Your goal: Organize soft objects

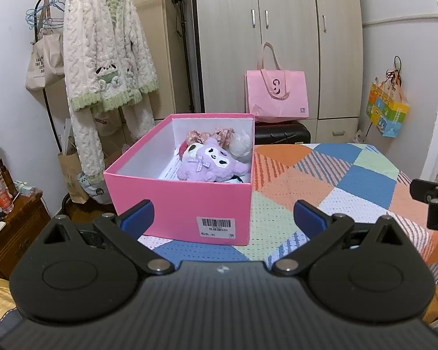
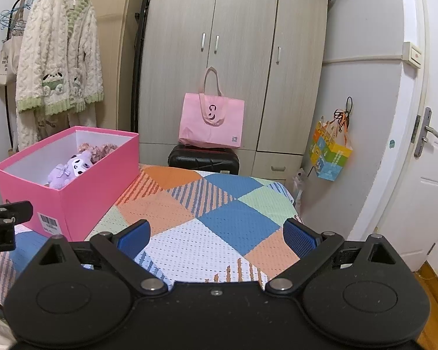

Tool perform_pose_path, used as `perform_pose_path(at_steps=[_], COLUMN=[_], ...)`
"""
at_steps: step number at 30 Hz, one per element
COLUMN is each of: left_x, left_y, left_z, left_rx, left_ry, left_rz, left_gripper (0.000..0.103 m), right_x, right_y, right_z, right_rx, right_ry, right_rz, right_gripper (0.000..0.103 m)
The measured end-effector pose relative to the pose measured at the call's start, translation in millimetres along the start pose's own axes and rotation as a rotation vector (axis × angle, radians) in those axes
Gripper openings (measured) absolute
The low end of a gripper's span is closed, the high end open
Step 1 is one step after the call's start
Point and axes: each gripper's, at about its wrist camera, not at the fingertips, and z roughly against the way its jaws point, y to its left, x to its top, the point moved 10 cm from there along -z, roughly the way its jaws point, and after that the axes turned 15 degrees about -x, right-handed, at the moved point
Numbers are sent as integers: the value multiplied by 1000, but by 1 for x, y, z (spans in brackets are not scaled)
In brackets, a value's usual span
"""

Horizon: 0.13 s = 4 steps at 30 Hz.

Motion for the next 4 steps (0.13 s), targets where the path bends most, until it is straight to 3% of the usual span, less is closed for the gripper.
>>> perform_pose_path(at_steps=[4], left_x=[0], left_y=[0], left_z=[0], left_rx=[1], left_ry=[-1], left_rz=[-1], left_gripper=[103], right_x=[0], right_y=[0], right_z=[-1], right_rx=[-2], right_ry=[1], right_rz=[2], right_gripper=[99])
